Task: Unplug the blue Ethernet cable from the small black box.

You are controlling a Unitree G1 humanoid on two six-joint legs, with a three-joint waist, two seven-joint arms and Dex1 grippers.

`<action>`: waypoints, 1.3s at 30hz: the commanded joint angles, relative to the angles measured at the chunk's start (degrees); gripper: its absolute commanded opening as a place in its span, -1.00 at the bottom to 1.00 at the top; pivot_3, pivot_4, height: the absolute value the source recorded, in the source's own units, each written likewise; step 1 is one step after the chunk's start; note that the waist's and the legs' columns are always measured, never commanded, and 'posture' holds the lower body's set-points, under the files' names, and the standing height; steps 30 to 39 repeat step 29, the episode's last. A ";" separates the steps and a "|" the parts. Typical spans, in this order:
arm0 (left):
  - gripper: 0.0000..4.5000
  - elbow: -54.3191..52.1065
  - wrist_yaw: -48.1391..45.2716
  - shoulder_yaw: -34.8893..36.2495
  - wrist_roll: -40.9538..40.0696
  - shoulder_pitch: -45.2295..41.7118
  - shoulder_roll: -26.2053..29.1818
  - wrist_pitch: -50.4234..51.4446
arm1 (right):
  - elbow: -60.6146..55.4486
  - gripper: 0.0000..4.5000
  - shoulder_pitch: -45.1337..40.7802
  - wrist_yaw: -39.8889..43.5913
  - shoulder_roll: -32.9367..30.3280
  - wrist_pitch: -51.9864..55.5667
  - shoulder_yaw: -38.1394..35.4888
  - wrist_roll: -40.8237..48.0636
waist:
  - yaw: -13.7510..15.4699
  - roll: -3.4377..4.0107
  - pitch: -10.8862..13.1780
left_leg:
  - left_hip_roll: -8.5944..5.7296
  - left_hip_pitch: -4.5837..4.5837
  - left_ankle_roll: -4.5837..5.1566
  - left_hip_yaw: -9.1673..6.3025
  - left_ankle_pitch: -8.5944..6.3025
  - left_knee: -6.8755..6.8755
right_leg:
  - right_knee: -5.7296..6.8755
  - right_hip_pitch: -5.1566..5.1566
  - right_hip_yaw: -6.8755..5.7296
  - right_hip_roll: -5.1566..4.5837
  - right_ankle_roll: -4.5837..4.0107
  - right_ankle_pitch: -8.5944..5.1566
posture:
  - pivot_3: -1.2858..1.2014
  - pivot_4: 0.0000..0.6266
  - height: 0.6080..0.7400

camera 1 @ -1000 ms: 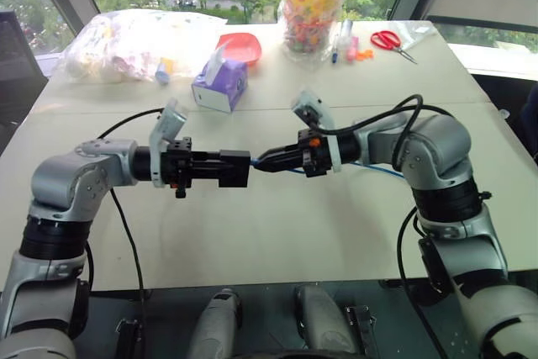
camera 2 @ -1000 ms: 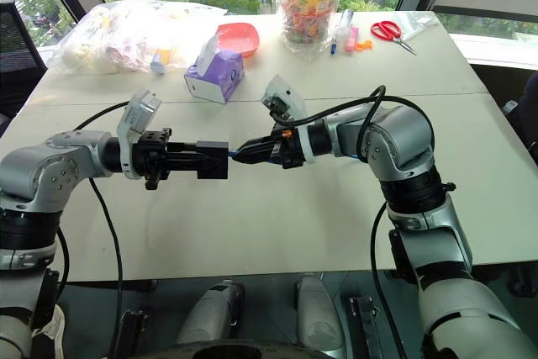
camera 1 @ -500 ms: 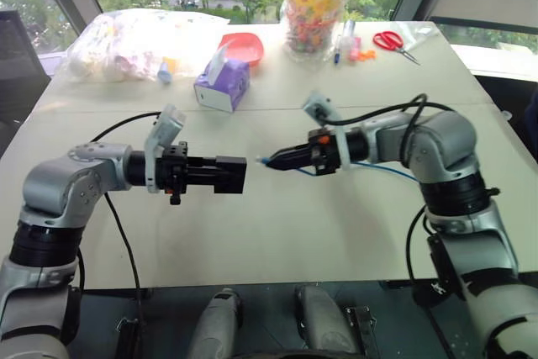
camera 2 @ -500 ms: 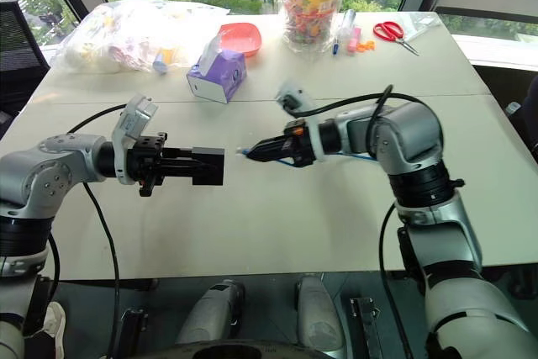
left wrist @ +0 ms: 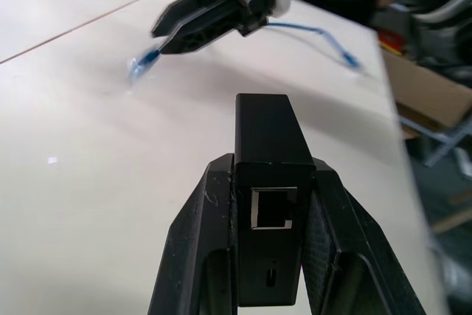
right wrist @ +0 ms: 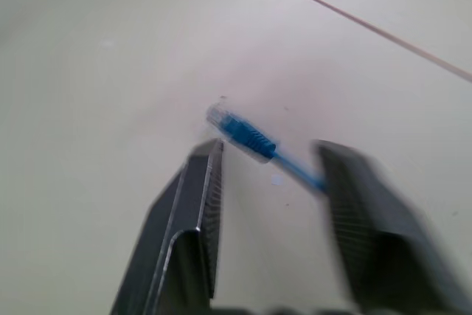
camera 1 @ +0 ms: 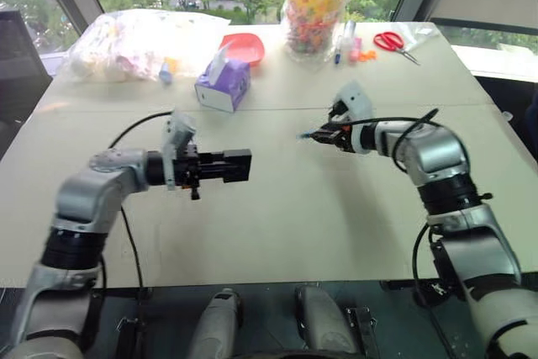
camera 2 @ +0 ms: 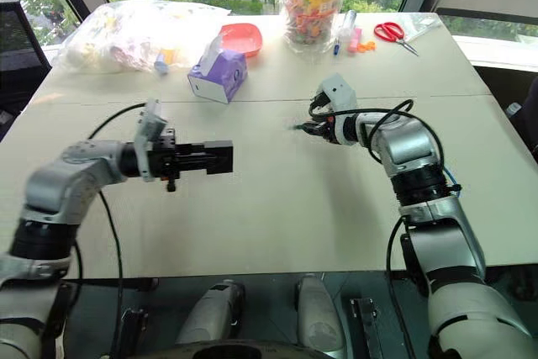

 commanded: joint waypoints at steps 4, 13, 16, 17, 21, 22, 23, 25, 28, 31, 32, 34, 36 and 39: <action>-0.78 9.08 8.06 -4.32 10.19 -3.89 -10.46 -13.71 | -18.86 0.97 4.09 5.64 -5.24 4.62 -4.55 3.84 | 0.29 0.01 -0.01 | 0.00 -0.13 0.03 -0.02 -0.02 -0.02 | -0.03 -0.12 -0.01 0.00 0.01 0.00 | 0.03 -0.52 1.00; -0.55 23.75 12.56 -6.79 21.65 -3.44 -15.76 -36.61 | -41.87 0.99 17.52 4.30 -9.03 19.88 -10.28 11.56 | 1.10 0.00 -0.01 | 0.01 -0.05 0.06 0.00 -0.04 0.03 | 0.00 -0.05 0.00 0.01 0.01 0.01 | 0.03 -0.52 1.00; 0.06 26.31 13.31 -5.64 22.08 -2.78 -15.59 -39.38 | -45.48 1.00 20.14 2.45 -8.30 23.35 -11.80 13.07 | 1.24 0.00 -0.01 | 0.01 0.09 0.07 0.03 -0.04 0.06 | -0.01 0.13 0.01 0.01 0.02 0.00 | 0.03 -0.52 1.00; 0.22 26.70 13.51 -5.20 21.86 -2.68 -15.57 -39.57 | -46.42 1.00 20.69 2.07 -8.16 23.95 -12.10 13.51 | 1.24 0.00 -0.01 | 0.01 0.10 0.07 0.02 -0.04 0.06 | -0.01 0.15 0.01 0.01 0.02 0.00 | 0.03 -0.52 1.00; 0.98 24.80 13.27 -2.62 18.86 -1.56 -14.93 -34.92 | -49.42 1.00 23.07 1.12 -8.41 25.94 -13.13 15.13 | 1.30 0.00 -0.01 | 0.01 0.10 0.07 0.02 -0.03 0.07 | 0.00 0.15 0.00 0.01 0.02 0.00 | 0.03 -0.52 1.00; 0.98 23.20 12.91 -1.90 17.96 -0.88 -14.37 -33.29 | -50.13 1.00 23.89 1.14 -8.89 26.33 -13.40 15.47 | 1.30 0.00 -0.01 | 0.01 0.10 0.07 0.02 -0.03 0.07 | 0.00 0.16 0.00 0.01 0.03 0.00 | 0.03 -0.52 1.00; 0.98 21.17 12.30 -1.34 16.98 -0.02 -13.46 -31.24 | -50.91 1.00 24.97 1.37 -9.69 26.49 -13.68 15.76 | 1.24 0.00 -0.02 | 0.01 0.10 0.07 0.02 -0.03 0.07 | 0.00 0.16 0.00 0.01 0.03 0.00 | 0.03 -0.52 1.00; 0.98 17.66 11.31 -0.49 15.64 1.54 -11.87 -28.32 | -52.07 1.00 26.67 1.72 -10.94 26.33 -14.16 16.29 | 1.17 0.00 -0.02 | 0.01 0.10 0.08 0.02 -0.04 0.05 | 0.00 0.16 0.00 0.01 0.03 0.00 | 0.03 -0.52 1.00; 0.98 12.29 9.85 1.03 13.10 3.96 -8.76 -22.86 | -53.22 1.00 28.64 2.23 -12.28 25.77 -15.36 17.47 | 1.16 0.00 -0.01 | 0.02 0.11 0.10 0.02 -0.05 0.05 | 0.01 0.16 0.00 0.01 0.03 0.00 | 0.03 -0.52 1.00; 0.98 10.10 9.51 1.66 12.57 5.01 -7.44 -21.49 | -53.46 1.00 29.34 2.54 -12.65 25.44 -16.18 17.94 | 1.16 0.00 -0.01 | 0.02 0.11 0.10 0.02 -0.05 0.06 | 0.01 0.16 0.00 0.01 0.03 0.00 | 0.03 -0.52 1.00; 0.98 10.10 9.51 1.66 12.57 5.01 -7.44 -21.49 | -53.46 1.00 29.34 2.54 -12.65 25.44 -16.18 17.94 | 1.16 0.00 -0.01 | 0.02 0.11 0.10 0.02 -0.05 0.06 | 0.01 0.16 0.00 0.01 0.03 0.00 | 0.03 -0.52 1.00; 0.98 10.10 9.51 1.66 12.57 5.01 -7.44 -21.49 | -53.46 1.00 29.34 2.54 -12.65 25.44 -16.18 17.94 | 1.16 0.00 -0.01 | 0.02 0.11 0.10 0.02 -0.05 0.06 | 0.01 0.16 0.00 0.01 0.03 0.00 | 0.03 -0.52 1.00; 0.98 10.10 9.51 1.66 12.57 5.01 -7.44 -21.49 | -53.46 1.00 29.34 2.54 -12.65 25.44 -16.18 17.94 | 1.16 0.00 -0.01 | 0.02 0.11 0.10 0.02 -0.05 0.06 | 0.01 0.16 0.00 0.01 0.03 0.00 | 0.03 -0.52 1.00; 0.98 10.10 9.51 1.66 12.57 5.01 -7.44 -21.49 | -53.46 1.00 29.34 2.54 -12.65 25.44 -16.18 17.94 | 1.16 0.00 -0.01 | 0.02 0.11 0.10 0.02 -0.05 0.06 | 0.01 0.16 0.00 0.01 0.03 0.00 | 0.03 -0.52 1.00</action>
